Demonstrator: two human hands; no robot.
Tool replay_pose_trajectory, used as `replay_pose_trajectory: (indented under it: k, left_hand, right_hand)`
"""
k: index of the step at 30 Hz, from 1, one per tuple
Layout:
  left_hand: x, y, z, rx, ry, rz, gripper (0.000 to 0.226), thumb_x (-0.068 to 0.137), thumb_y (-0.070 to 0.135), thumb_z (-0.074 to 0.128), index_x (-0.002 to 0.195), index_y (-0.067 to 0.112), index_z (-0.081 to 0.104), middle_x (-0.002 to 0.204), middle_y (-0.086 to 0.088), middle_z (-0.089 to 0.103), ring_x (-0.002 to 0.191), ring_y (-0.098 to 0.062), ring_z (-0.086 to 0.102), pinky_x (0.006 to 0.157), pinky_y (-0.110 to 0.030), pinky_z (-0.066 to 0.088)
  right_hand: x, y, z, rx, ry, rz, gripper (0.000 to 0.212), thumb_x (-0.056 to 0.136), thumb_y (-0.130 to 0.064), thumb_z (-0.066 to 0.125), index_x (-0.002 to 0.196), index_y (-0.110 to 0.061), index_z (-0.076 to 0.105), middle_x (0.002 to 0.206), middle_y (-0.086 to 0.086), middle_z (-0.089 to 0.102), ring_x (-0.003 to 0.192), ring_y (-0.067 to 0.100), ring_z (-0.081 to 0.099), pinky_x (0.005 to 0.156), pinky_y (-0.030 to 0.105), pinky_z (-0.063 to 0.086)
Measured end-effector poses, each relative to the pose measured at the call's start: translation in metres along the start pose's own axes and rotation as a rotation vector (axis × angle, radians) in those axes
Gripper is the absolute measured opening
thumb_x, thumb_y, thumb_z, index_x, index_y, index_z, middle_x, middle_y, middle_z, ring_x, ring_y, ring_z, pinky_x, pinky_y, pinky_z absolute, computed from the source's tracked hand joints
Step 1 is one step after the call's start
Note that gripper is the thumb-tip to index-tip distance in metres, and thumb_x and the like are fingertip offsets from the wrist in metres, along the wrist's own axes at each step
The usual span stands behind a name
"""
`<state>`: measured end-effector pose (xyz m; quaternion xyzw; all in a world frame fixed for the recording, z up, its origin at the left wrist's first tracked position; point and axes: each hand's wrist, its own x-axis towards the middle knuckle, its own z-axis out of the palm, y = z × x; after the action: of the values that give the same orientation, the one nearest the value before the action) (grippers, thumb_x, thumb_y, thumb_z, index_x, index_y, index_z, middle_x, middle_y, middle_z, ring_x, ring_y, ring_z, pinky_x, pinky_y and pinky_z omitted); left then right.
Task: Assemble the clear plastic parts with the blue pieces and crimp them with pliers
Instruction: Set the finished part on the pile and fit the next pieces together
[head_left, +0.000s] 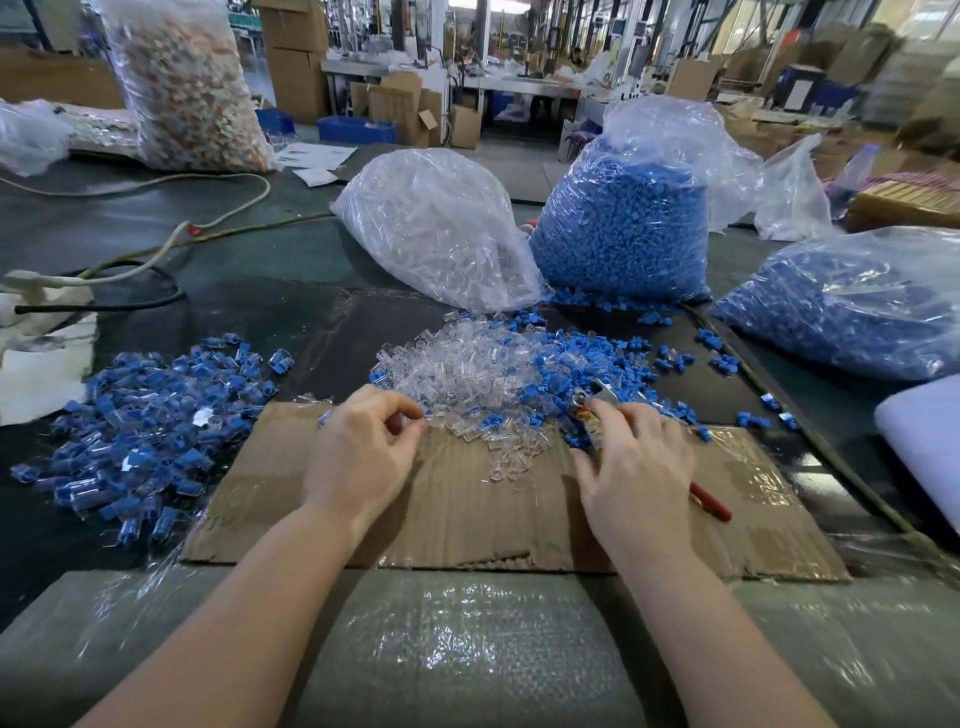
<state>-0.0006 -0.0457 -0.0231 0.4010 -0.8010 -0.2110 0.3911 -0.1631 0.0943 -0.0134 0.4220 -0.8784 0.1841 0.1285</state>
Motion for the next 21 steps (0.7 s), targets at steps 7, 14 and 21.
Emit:
replay_pose_trajectory:
  k: [7, 14, 21]
  left_hand:
    - [-0.006, 0.029, 0.031, -0.129, -0.402, 0.129, 0.03, 0.075, 0.02, 0.076, 0.104, 0.021, 0.069, 0.083, 0.019, 0.05, 0.071, 0.004, 0.051, 0.07, 0.0, 0.037]
    - [-0.01, 0.026, 0.038, -0.164, -0.325, 0.029, 0.012, 0.079, 0.016, 0.072, 0.09, 0.019, 0.07, 0.082, 0.016, 0.054, 0.075, 0.002, 0.052, 0.07, -0.001, 0.037]
    - [-0.014, 0.025, 0.042, -0.161, -0.273, 0.026, 0.021, 0.078, 0.014, 0.073, 0.098, 0.016, 0.065, 0.084, 0.012, 0.055, 0.074, 0.006, 0.05, 0.07, 0.001, 0.036]
  right_hand:
    - [0.001, -0.023, 0.012, 0.107, -0.132, -0.11, 0.031, 0.092, -0.015, 0.047, 0.117, -0.028, 0.059, 0.114, -0.008, 0.059, 0.113, 0.016, 0.046, 0.094, 0.033, 0.031]
    - [0.007, -0.02, 0.013, 0.016, -0.015, 0.006, 0.018, 0.094, -0.02, 0.047, 0.103, -0.027, 0.062, 0.104, -0.007, 0.06, 0.102, 0.017, 0.049, 0.085, 0.033, 0.024]
    - [0.015, -0.019, 0.016, -0.127, -0.063, 0.021, 0.025, 0.094, -0.017, 0.044, 0.107, -0.025, 0.063, 0.114, -0.001, 0.051, 0.108, 0.022, 0.04, 0.089, 0.038, 0.026]
